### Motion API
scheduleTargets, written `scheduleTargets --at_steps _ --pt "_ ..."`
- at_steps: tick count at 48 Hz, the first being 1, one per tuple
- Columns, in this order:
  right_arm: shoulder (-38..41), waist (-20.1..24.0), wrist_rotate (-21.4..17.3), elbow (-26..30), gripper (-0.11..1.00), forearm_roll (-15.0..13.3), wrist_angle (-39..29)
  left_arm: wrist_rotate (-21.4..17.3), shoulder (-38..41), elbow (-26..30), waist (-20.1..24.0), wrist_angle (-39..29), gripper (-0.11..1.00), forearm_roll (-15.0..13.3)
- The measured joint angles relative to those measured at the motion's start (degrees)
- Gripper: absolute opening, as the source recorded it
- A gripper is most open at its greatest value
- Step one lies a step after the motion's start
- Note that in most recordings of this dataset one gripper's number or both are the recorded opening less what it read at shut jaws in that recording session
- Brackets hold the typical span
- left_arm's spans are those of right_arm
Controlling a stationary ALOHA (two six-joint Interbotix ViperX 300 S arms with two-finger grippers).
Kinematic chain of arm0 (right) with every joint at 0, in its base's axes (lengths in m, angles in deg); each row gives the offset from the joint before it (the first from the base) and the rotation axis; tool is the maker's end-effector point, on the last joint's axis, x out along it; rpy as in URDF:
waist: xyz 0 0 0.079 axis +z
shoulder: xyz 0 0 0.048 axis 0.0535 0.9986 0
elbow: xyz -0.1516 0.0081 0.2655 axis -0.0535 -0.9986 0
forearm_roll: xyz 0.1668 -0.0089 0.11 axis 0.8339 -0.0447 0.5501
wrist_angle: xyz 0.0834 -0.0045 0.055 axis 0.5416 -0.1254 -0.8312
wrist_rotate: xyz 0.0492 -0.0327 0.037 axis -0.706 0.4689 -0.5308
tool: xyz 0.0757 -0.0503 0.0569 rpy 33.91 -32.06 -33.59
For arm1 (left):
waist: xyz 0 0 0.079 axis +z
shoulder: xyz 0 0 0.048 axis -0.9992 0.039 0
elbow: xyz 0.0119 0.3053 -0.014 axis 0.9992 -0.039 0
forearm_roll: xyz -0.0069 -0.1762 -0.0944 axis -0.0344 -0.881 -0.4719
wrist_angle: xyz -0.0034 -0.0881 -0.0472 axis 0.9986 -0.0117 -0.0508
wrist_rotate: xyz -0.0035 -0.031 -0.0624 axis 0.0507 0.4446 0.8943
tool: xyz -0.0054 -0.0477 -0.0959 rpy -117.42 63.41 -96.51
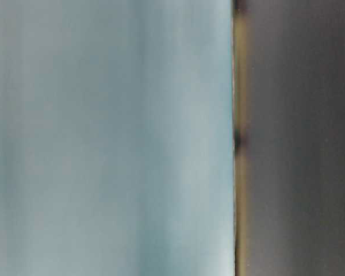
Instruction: Insert the LAN cable into the hub.
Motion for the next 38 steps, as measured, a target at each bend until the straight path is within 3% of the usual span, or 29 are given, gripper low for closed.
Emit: scheduleTargets --at_steps 4,7,18,38 --pt "0.35 0.0 -0.09 0.44 0.01 0.53 -0.62 0.35 0.97 0.88 0.0 -2.9 0.07 1.49" --pt "1.23 0.0 -1.14 1.14 0.0 2.2 -3.87 0.7 2.2 2.11 0.0 -6.5 0.0 2.02" --pt "6.59 0.0 -4.92 5.27 0.0 3.16 -18.9 0.62 3.6 5.01 -0.09 -14.85 0.0 2.2" --pt "20.83 3.87 -5.45 11.43 0.0 3.08 -28.21 0.62 9.67 5.8 -3.6 -18.11 0.0 2.2"
